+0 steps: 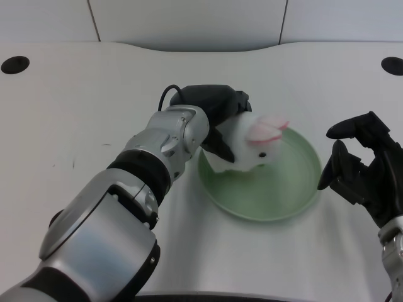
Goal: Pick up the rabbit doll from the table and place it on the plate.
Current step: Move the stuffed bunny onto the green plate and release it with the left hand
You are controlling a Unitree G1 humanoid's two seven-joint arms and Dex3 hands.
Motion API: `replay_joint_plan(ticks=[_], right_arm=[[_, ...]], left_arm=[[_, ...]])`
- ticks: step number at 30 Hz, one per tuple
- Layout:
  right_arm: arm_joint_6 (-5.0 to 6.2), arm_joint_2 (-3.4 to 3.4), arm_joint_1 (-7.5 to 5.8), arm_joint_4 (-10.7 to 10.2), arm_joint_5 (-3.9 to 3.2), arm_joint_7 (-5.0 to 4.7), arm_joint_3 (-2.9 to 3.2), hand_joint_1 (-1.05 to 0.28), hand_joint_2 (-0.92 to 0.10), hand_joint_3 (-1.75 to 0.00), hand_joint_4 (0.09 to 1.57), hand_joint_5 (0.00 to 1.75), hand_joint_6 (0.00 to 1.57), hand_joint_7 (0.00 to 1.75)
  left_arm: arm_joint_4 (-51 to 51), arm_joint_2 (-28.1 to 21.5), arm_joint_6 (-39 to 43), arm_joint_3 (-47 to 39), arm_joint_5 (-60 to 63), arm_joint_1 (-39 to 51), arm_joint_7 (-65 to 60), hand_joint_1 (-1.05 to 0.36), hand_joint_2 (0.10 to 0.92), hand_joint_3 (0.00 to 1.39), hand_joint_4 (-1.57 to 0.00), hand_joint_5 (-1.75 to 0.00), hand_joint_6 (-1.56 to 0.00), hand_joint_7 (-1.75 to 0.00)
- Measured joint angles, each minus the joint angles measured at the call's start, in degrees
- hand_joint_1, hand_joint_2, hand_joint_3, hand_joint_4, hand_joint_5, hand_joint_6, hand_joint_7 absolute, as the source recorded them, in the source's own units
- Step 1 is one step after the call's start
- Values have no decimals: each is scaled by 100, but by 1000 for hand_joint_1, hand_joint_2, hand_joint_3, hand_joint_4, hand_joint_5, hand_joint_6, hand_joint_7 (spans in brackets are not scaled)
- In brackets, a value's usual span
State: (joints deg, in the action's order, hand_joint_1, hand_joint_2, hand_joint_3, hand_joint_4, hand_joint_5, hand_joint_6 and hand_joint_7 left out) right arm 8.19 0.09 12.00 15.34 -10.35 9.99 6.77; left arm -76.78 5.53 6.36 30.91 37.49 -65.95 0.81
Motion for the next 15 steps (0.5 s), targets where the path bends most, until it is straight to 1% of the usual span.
replay_joint_plan(ticks=[2, 5, 6, 8, 10, 12, 15], right_arm=[[0, 0, -2, 0, -15, 26, 5, -160, -746, -1060, 804, 1746, 427, 1746], [1, 0, -2, 0, -39, 39, 12, -160, -744, -1062, 805, 1746, 428, 1746], [1, 0, -2, 0, -44, 37, 14, -175, -738, -1059, 799, 1746, 424, 1746], [1, 0, -2, 0, -43, 29, 15, -180, -739, -1058, 792, 1746, 416, 1746], [1, 0, -2, 3, -53, 36, 19, -186, -741, -1056, 791, 1746, 412, 1746], [15, 0, -2, 17, -75, 80, 26, -198, -737, -1052, 797, 1746, 416, 1746], [20, -1, -2, 20, -74, 84, 34, -179, -744, -1054, 799, 1746, 414, 1746]], left_arm=[[0, -4, -24, 49, 29, 0, 85, -730, 871, 7, -147, -59, -145, 0], [0, -5, -50, 75, 40, 0, 133, -740, 874, 5, -128, -53, -127, 0], [0, -5, -72, 80, 40, -1, 154, -790, 891, 12, -52, -21, -51, 1], [-2, -12, -160, 94, 39, -1, 272, -836, 900, 13, -10, -4, -10, 1], [-3, -27, -238, 98, 38, -1, 351, -869, 904, 11, -2, 0, -2, 1], [-3, -53, -296, 94, 34, -1, 396, -895, 908, 11, 0, 1, 0, 1], [-3, -97, -333, 78, 23, -1, 405, -909, 910, 9, 1, 1, 1, 1]])
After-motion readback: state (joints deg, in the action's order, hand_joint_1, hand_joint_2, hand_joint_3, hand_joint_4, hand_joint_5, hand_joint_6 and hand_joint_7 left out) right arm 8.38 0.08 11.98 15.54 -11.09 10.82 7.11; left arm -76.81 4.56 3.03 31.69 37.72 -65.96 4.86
